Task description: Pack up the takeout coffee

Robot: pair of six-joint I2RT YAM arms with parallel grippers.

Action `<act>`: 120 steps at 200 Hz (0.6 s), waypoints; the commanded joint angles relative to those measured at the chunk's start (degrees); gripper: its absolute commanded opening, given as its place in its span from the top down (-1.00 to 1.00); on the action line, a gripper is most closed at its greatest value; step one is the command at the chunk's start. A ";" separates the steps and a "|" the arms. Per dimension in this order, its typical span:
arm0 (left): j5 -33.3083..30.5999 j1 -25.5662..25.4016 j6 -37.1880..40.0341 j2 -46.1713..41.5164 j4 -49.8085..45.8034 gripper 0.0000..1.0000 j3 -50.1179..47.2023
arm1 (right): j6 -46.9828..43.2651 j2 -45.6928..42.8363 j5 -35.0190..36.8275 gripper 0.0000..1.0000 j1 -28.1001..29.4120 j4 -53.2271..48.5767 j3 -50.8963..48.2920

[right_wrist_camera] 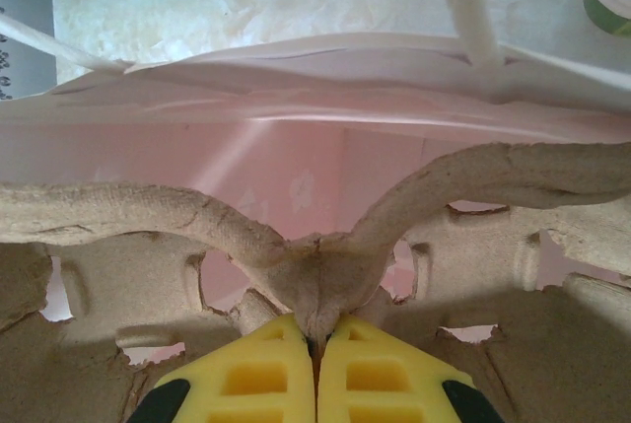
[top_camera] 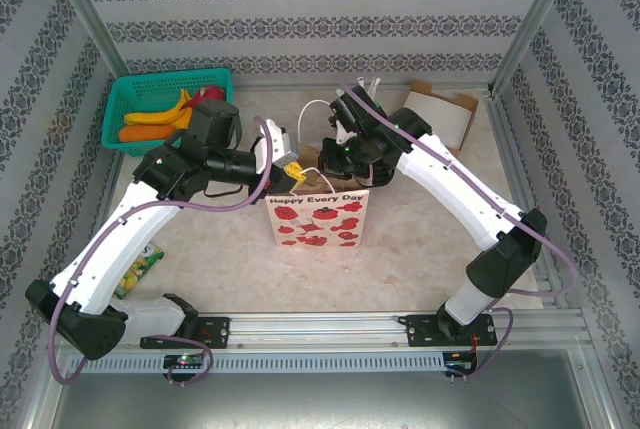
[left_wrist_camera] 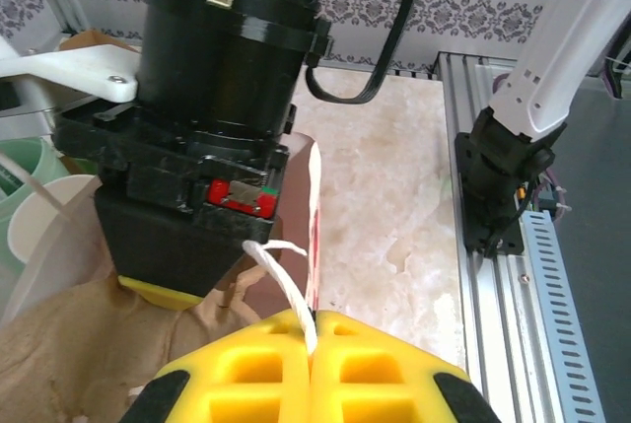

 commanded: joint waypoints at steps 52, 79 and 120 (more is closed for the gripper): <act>4.82 -5.63 7.53 -0.76 -9.09 1.00 4.97 | 2.10 2.37 5.13 1.00 0.83 -2.33 1.56; 4.03 -6.88 8.23 -2.96 -6.03 1.00 3.25 | 1.57 3.22 5.40 1.00 1.07 -3.04 2.03; 2.12 -9.10 6.47 -1.27 -4.15 0.97 4.15 | 1.06 4.57 7.53 1.00 1.55 -4.52 1.19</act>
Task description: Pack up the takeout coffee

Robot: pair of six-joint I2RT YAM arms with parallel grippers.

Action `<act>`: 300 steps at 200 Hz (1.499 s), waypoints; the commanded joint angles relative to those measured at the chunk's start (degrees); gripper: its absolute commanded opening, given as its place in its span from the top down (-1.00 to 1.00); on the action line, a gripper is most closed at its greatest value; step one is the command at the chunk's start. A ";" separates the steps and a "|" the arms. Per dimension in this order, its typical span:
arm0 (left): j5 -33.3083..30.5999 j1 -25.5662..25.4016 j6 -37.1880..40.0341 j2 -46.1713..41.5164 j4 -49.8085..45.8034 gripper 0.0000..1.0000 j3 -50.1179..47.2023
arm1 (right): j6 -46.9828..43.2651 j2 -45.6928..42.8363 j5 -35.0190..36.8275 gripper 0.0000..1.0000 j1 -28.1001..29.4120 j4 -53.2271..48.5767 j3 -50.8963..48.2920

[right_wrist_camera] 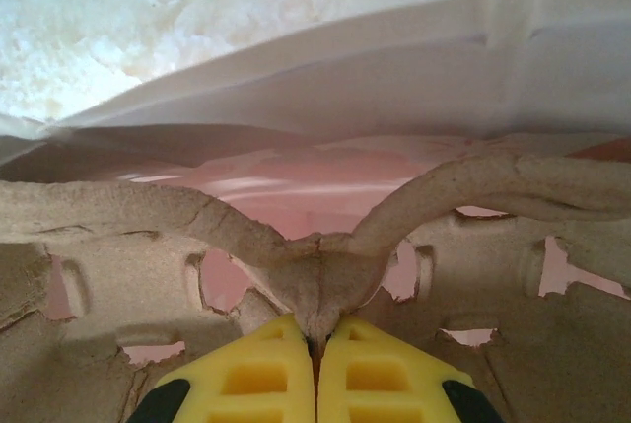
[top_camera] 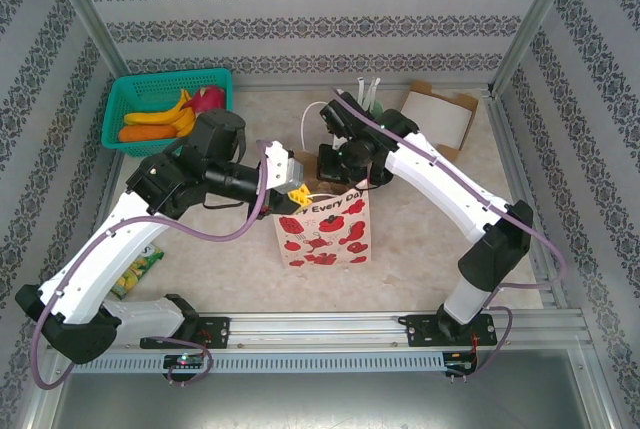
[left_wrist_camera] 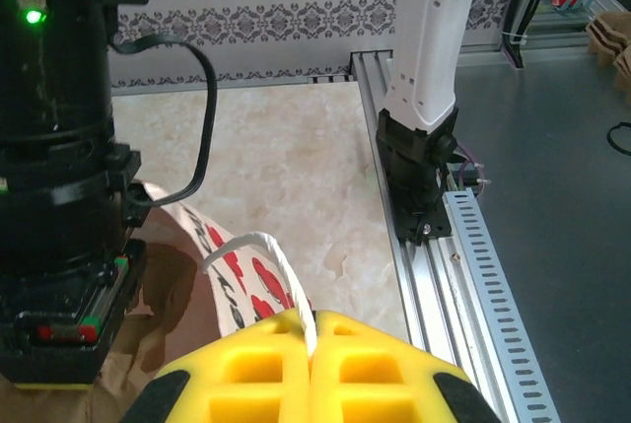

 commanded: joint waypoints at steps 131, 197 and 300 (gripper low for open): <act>-11.57 -3.48 -3.61 1.44 7.20 -0.35 2.03 | -5.89 -2.56 4.02 1.00 3.39 -0.66 -4.04; -25.59 9.26 -24.73 6.05 19.93 -0.99 2.84 | -9.09 -2.03 2.88 1.00 3.39 -1.46 -4.23; -33.24 10.07 -31.62 25.46 11.02 0.82 18.82 | -11.87 0.54 1.35 1.00 2.83 -6.47 -3.45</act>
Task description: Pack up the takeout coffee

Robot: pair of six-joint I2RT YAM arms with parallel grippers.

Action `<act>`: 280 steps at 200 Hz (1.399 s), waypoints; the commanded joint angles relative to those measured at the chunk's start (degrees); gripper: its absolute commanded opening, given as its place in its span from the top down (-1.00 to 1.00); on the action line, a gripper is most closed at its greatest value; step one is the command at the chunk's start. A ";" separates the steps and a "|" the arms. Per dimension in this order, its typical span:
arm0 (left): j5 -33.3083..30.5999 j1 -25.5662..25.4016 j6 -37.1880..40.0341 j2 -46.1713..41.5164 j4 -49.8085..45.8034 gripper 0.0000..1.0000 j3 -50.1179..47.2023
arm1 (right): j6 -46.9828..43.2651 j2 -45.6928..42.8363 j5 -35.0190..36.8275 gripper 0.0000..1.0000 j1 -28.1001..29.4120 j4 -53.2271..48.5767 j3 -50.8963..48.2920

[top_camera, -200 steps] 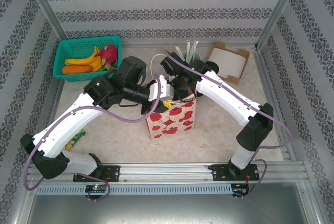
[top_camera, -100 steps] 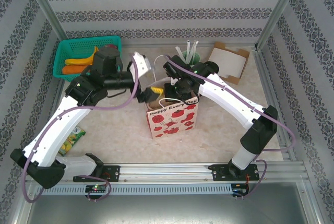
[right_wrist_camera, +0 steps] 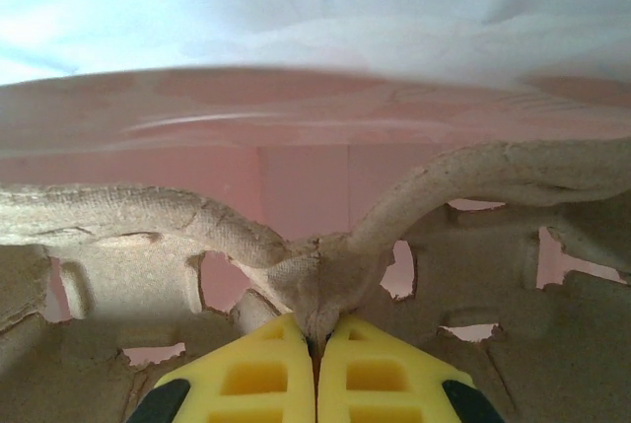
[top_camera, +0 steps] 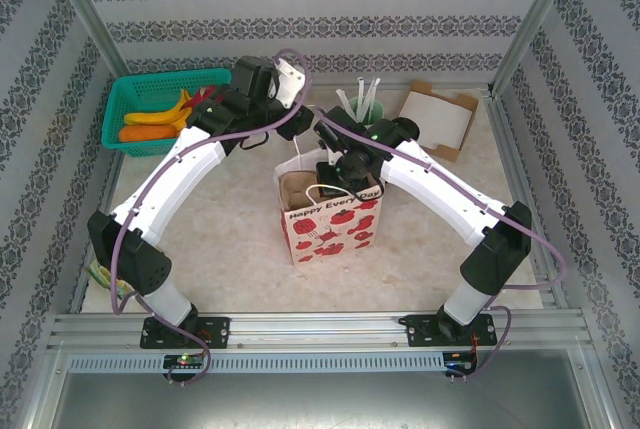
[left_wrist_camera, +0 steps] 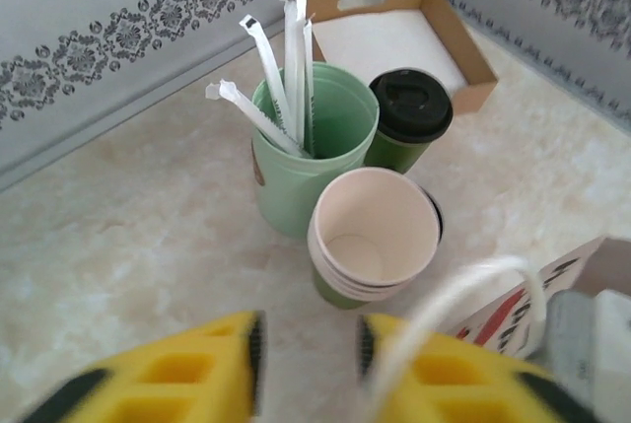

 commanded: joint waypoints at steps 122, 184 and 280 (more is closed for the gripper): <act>3.93 0.44 -5.39 1.60 -1.21 1.00 3.29 | -2.93 9.19 -1.91 1.00 -0.39 -10.52 5.24; 2.03 0.39 -6.90 1.96 -4.79 1.00 5.06 | -0.91 11.41 4.38 1.00 -0.13 -9.36 4.33; -4.65 1.39 -12.41 2.05 -5.10 1.00 6.66 | -2.75 11.91 3.46 1.00 0.39 -7.79 -0.65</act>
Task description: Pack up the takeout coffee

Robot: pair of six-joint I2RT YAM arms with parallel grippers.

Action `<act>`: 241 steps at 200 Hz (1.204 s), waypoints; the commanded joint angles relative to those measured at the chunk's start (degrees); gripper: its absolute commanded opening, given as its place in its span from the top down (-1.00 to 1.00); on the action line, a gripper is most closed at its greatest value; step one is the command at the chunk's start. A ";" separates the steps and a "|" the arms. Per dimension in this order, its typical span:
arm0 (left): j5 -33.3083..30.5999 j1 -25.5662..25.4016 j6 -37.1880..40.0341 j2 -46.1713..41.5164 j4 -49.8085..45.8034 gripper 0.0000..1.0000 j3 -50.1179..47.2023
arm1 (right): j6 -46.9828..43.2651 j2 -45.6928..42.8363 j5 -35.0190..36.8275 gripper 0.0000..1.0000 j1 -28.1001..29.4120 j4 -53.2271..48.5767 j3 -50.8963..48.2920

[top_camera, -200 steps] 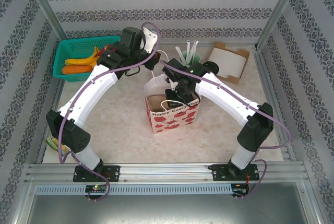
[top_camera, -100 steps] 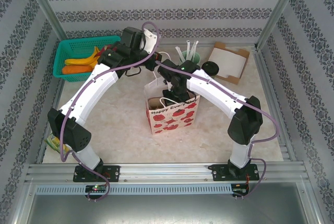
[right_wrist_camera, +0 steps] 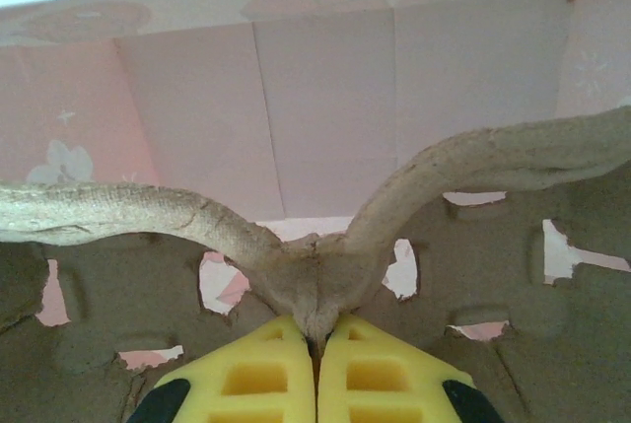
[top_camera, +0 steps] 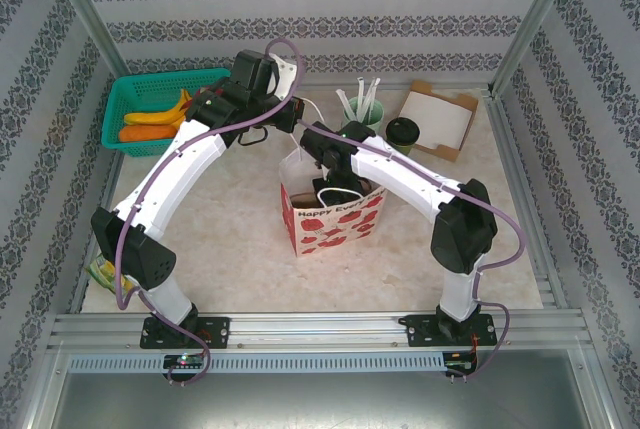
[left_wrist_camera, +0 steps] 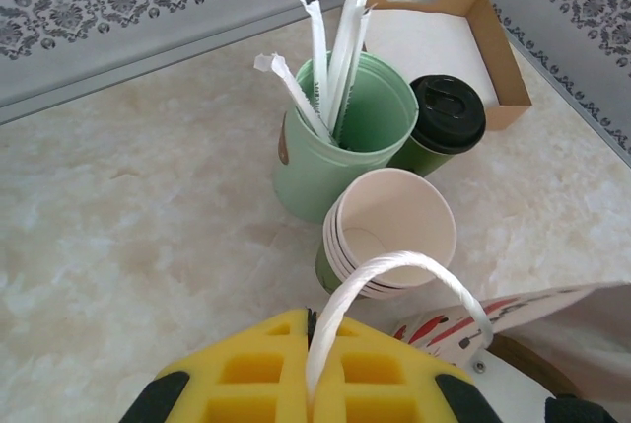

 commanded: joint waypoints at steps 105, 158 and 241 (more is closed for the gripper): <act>5.57 0.88 -1.98 -1.24 1.61 1.00 0.13 | -1.13 1.75 5.98 0.53 1.38 6.93 -7.25; 5.71 1.02 -1.06 -0.79 1.36 1.00 0.16 | -2.47 -2.13 3.51 -0.07 1.56 8.23 -6.93; 6.82 1.31 -0.66 -0.57 1.30 1.00 0.14 | -3.34 2.91 4.07 1.00 1.38 9.69 -11.63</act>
